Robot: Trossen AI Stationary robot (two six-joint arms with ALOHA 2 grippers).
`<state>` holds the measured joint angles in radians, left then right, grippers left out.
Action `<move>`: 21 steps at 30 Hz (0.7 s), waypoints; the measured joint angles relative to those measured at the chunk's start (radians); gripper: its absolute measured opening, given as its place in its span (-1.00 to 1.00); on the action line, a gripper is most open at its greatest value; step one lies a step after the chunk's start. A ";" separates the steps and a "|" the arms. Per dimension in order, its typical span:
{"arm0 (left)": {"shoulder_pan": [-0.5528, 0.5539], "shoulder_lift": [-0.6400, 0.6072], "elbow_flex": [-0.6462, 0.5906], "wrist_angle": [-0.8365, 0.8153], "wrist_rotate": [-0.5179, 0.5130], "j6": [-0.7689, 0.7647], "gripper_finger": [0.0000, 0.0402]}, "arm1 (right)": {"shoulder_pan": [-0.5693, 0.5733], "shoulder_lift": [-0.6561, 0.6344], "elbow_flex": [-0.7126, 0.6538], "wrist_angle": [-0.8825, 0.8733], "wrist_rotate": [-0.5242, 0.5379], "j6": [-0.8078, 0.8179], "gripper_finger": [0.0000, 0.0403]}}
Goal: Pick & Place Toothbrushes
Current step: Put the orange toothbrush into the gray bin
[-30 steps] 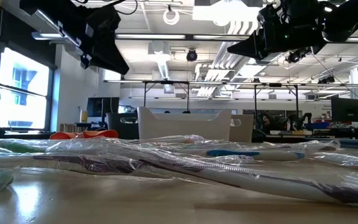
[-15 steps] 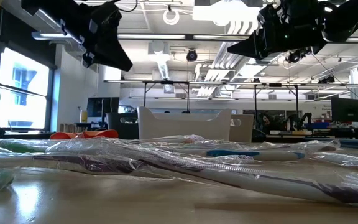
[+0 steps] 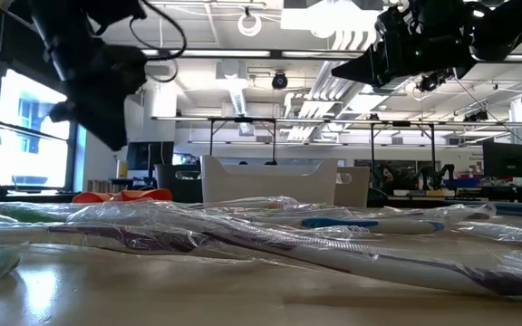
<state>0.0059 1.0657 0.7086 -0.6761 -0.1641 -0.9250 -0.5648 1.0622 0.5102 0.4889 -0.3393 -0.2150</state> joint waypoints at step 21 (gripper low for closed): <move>0.000 0.145 0.000 -0.145 -0.126 -0.075 -0.58 | 0.000 0.000 0.000 -0.007 0.000 0.000 -0.99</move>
<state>0.0063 1.2106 0.7086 -0.8212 -0.2905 -1.0000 -0.5650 1.0622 0.5102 0.4814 -0.3397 -0.2146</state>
